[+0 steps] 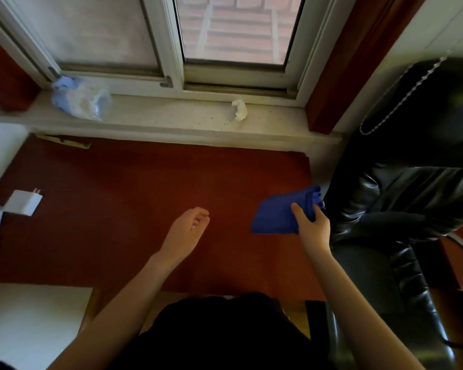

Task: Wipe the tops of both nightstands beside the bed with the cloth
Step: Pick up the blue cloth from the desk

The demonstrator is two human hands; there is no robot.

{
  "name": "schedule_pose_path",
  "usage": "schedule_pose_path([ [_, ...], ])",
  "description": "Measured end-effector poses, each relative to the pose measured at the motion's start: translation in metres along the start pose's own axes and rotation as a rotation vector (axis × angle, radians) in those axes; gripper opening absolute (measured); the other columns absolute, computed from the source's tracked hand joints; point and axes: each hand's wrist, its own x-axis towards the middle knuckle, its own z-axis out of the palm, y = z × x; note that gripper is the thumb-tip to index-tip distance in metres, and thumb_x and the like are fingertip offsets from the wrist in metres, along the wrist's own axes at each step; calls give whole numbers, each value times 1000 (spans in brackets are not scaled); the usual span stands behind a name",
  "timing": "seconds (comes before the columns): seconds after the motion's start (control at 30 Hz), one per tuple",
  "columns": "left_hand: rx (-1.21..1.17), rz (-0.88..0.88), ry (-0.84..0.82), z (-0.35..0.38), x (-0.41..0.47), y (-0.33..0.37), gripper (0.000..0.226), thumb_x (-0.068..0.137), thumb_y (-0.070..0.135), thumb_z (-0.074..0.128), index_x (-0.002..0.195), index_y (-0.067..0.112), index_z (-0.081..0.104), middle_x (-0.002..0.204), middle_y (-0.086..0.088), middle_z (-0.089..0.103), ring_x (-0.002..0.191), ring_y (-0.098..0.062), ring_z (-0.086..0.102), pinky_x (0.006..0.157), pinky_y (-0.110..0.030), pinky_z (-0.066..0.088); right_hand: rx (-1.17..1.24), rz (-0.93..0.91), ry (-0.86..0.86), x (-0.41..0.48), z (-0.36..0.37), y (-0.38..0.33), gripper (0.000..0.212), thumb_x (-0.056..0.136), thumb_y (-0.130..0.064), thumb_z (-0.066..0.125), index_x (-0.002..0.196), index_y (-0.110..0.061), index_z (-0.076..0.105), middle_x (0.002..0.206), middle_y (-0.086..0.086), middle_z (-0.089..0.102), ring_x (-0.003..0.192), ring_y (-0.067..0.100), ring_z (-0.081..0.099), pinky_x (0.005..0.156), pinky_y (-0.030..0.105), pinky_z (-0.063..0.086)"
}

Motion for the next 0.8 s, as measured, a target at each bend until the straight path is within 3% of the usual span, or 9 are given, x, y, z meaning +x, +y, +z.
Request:
schedule_pose_path([
  [0.1,-53,-62,-49,19,-55,-18,26,99,31,47,120,21,61,116,7,62,107,-7,58,88,-19,42,18,21,-17,-46,-27,26,13,93,-27,63,99,-16,64,87,-5,67,78,16,65,68,33,52],
  [0.3,-41,-241,-94,55,-157,-72,23,98,30,49,115,22,63,113,4,64,104,-10,59,81,-21,44,24,104,-36,-134,-73,88,9,93,-23,62,96,-15,64,87,-6,68,77,11,64,53,12,50],
  [0.47,-30,-360,-165,55,-212,-103,22,98,33,48,108,23,64,107,7,65,101,-9,59,78,-20,42,-3,223,57,-185,-93,147,21,91,-24,66,102,-7,66,92,3,69,83,19,65,66,30,48],
  [0.6,-12,-351,-194,45,-217,-113,19,99,28,48,103,21,65,101,3,67,98,-14,63,75,-21,44,46,281,136,-217,-97,171,21,90,-25,65,101,-6,67,92,7,71,84,23,67,68,33,50],
  [0.73,-42,-369,-320,27,-201,-113,27,100,35,44,114,22,63,106,-5,67,96,-22,62,77,-26,42,108,285,249,-245,-95,177,13,91,-24,65,93,-11,67,89,9,72,83,24,67,71,38,53],
  [0.8,11,-313,-362,19,-193,-114,31,100,36,43,119,21,61,107,0,66,97,-19,62,76,-22,42,155,290,323,-263,-92,181,10,91,-24,65,89,-14,67,87,8,71,83,25,67,72,39,53],
])
